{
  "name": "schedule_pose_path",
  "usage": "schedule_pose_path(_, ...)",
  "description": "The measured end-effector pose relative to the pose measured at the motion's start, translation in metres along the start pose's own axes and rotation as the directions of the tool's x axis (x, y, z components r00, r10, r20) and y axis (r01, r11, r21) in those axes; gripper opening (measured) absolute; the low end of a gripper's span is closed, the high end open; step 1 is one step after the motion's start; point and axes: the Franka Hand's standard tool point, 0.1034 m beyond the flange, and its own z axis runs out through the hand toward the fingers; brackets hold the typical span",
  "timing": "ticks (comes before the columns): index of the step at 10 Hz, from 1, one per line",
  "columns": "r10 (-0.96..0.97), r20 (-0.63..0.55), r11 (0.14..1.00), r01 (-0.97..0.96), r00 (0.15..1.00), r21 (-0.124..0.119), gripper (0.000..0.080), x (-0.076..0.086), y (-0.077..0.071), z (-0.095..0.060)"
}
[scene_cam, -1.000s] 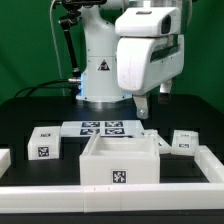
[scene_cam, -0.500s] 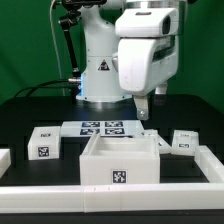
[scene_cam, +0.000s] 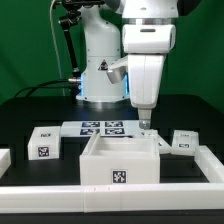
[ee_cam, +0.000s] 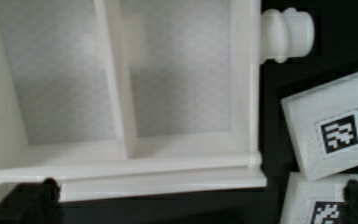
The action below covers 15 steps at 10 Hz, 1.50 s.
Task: Assemble cabinet
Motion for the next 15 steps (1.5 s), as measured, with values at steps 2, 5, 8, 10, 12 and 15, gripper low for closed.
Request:
schedule_pose_path(2,0.000,0.000,1.000,0.000,1.000,0.002,0.0796,-0.001,-0.001,0.001)
schedule_pose_path(5,-0.050,-0.001,0.999,0.050,0.999,0.016,0.0796,-0.010,-0.021,0.017)
schedule_pose_path(8,-0.043,-0.012,0.999,0.043,0.999,0.015,0.0796,-0.010,-0.031,0.038)
schedule_pose_path(10,-0.037,-0.010,0.999,0.037,0.999,0.026,0.0796,-0.014,-0.033,0.045)
schedule_pose_path(12,-0.035,-0.009,0.999,0.035,0.999,0.036,0.0796,-0.015,-0.035,0.050)
schedule_pose_path(15,-0.033,-0.007,0.998,0.033,0.999,0.053,0.0796,-0.017,-0.040,0.058)
